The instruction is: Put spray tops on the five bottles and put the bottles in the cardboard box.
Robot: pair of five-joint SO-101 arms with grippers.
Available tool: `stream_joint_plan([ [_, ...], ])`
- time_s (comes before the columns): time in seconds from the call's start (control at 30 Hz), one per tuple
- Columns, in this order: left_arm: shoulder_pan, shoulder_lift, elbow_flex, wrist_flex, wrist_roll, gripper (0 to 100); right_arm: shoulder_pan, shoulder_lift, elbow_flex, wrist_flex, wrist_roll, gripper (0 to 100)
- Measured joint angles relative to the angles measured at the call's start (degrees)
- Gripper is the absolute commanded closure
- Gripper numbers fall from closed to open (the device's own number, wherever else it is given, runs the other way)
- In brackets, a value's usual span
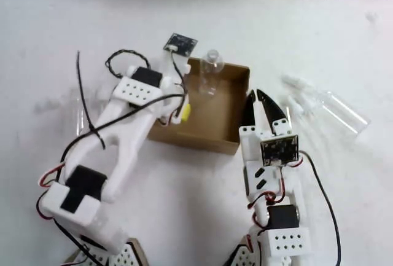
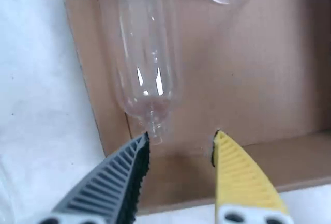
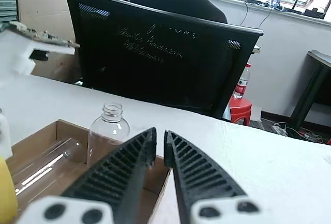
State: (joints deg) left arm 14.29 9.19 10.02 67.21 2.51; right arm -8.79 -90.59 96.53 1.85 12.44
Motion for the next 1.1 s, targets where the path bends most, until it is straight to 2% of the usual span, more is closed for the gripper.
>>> stream_joint_plan([
  [0.2,0.00,5.54,-0.88,-0.44,0.00,82,0.00,0.00,0.00,0.00,0.00,98.1],
  [0.33,-1.05,5.54,-3.78,2.11,0.00,82,0.00,0.00,0.00,0.00,0.00,98.1],
  [0.7,-1.58,5.89,-4.13,2.37,0.00,81,-0.88,0.00,0.00,0.00,0.00,98.1],
  [1.1,-1.58,8.35,-4.92,0.00,3.52,81,-0.97,0.00,0.00,0.00,0.00,98.1],
])
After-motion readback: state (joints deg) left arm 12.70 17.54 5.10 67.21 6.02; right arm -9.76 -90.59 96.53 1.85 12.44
